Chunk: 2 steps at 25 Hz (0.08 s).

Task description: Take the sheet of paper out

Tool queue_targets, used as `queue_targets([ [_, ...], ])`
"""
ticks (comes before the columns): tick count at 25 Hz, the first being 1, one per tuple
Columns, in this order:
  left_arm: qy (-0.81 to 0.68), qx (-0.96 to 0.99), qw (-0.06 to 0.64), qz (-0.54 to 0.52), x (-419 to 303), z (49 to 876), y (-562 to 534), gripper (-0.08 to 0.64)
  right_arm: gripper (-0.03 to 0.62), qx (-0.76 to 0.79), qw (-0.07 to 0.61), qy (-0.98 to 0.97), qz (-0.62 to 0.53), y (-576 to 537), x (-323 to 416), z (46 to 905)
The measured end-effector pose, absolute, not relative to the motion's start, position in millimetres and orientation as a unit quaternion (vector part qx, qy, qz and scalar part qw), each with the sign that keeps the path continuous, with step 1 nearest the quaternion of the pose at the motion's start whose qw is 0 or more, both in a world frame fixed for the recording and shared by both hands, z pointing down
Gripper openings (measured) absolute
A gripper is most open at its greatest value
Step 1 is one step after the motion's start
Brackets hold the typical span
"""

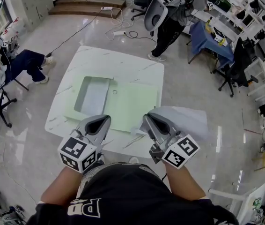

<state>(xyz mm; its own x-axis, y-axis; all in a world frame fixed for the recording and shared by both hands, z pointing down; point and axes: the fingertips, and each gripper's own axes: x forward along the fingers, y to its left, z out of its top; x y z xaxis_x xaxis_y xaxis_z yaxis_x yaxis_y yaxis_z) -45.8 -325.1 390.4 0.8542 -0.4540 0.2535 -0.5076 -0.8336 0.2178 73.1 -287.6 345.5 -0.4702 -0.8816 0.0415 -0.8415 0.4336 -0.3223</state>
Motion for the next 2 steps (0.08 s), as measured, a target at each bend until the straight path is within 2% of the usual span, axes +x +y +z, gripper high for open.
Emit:
queue_targets([
  [2, -0.253, 0.952, 0.139, 0.096, -46.7, 389.4, -325.7, 0.057, 0.0, -0.51, 0.067, 0.844, -0.151, -288.1, 72.4, 344.9],
])
